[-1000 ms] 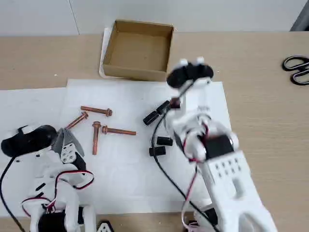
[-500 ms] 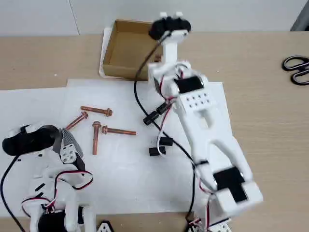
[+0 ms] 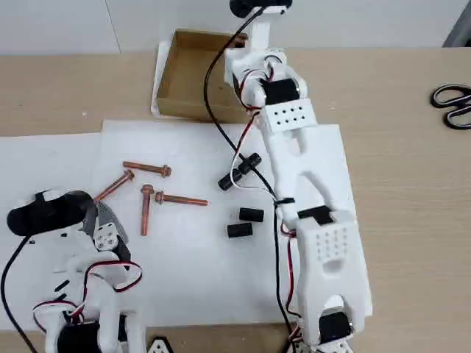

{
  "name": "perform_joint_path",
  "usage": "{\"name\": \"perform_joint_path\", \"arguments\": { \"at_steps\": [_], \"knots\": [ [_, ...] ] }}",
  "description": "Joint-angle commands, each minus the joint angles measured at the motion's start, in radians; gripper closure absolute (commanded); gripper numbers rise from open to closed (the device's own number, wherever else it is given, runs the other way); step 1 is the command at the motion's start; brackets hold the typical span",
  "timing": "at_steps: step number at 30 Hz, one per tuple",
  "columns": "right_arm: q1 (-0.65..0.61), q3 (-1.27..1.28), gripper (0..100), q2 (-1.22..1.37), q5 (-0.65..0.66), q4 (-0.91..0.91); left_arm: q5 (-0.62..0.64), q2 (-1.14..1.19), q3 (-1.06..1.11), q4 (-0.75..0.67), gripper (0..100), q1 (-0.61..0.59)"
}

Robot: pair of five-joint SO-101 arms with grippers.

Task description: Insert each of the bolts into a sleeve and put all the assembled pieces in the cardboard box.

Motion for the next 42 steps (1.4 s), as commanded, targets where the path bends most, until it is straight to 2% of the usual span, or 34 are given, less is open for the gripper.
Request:
{"name": "perform_joint_path", "arguments": {
  "at_steps": [1, 10, 16, 18, 23, 33, 35, 42],
  "knots": [
    [0.012, -0.215, 99.5, 0.087, -0.005, -0.035, -0.003, -0.006, -0.012, 0.000, 99, -0.005],
    [0.010, -0.502, 99.5, 0.372, -0.005, -0.025, -0.048, -0.006, -0.012, 0.005, 99, -0.005],
    [0.010, -0.542, 98.9, 0.404, 0.009, 0.024, -0.061, -0.006, -0.012, 0.005, 99, -0.005],
    [0.010, -0.545, 94.4, 0.406, 0.040, 0.050, -0.061, -0.006, -0.012, 0.005, 99, -0.005],
    [0.008, -0.546, 76.0, 0.403, 0.048, 0.130, -0.060, -0.006, -0.010, 0.005, 99, -0.005],
    [0.007, -0.548, 74.9, 0.401, 0.040, 0.162, -0.055, -0.006, -0.010, 0.005, 99, -0.005],
    [0.005, -0.572, 75.0, 0.384, 0.040, 0.219, -0.055, -0.006, -0.010, 0.005, 99, -0.005],
    [-0.031, -0.743, 75.0, 0.297, 0.038, 0.631, -0.054, -0.006, -0.012, 0.005, 99, -0.005]
  ]
}}
